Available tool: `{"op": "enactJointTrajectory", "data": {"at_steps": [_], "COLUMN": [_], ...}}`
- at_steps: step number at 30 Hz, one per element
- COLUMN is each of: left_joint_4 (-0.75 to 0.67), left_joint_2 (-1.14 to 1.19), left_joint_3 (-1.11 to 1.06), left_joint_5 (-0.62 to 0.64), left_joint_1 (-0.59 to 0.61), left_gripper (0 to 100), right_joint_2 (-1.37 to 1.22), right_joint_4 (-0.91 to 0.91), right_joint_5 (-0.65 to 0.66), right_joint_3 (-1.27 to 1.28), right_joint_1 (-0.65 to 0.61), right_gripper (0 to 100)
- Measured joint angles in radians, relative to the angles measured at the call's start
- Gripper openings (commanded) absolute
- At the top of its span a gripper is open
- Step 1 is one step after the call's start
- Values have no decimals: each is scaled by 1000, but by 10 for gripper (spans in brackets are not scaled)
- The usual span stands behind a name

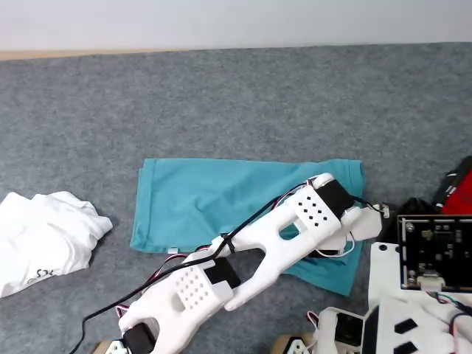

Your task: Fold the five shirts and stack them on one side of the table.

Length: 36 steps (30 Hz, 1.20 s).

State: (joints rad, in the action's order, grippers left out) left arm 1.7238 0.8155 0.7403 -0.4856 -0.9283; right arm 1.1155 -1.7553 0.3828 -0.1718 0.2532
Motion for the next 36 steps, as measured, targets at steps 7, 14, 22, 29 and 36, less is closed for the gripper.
{"op": "enactJointTrajectory", "data": {"at_steps": [7,14,22,29,36], "left_joint_4": [0,3,0,-117,-155], "left_joint_2": [0,0,77,150,161], "left_joint_3": [14,203,244,244,244], "left_joint_5": [-3,11,14,14,14], "left_joint_1": [15,124,195,261,298], "left_gripper": [6,6,8,62,167], "right_joint_2": [0,0,0,0,0], "right_joint_4": [0,0,0,0,0], "right_joint_5": [0,0,0,0,0], "right_joint_3": [0,46,55,57,57], "right_joint_1": [0,-2,-2,-2,-2], "right_gripper": [11,11,11,11,11]}}
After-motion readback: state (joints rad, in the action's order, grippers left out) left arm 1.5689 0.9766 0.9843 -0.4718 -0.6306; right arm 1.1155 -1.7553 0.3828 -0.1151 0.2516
